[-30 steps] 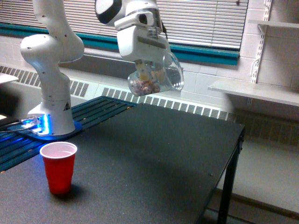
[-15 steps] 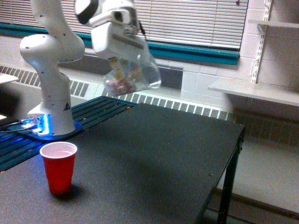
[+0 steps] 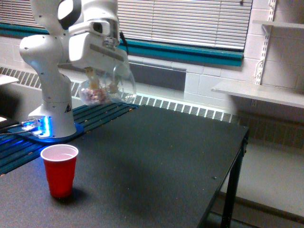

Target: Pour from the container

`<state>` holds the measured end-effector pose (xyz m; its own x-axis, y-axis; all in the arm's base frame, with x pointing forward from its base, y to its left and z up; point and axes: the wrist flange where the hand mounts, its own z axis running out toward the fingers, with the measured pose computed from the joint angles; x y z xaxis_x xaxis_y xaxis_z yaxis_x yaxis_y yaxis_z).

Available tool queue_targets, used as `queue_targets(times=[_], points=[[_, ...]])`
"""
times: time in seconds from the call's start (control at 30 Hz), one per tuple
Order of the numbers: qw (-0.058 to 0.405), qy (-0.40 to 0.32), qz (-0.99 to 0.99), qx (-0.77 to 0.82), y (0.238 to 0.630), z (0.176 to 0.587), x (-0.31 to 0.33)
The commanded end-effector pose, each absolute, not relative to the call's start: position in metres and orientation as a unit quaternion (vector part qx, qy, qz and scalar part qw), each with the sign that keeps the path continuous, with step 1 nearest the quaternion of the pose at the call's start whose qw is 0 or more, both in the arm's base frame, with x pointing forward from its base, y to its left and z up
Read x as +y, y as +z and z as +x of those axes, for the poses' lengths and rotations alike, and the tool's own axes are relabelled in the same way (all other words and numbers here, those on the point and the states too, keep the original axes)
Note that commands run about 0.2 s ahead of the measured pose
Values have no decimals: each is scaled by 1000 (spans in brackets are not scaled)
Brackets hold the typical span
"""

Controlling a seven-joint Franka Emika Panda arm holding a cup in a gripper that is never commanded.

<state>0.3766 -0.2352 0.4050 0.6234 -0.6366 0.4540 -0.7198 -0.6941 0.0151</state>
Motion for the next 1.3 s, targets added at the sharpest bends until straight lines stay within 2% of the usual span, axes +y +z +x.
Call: queue_targets(times=[0.03,0.53,1.03,1.3], points=[[108,202,892,-389,395,354,-240],[128,163,888,-411,366,302,-247],[155,124,887,-417,349,276,-247],[149,88,887,-428,329,256,-249]])
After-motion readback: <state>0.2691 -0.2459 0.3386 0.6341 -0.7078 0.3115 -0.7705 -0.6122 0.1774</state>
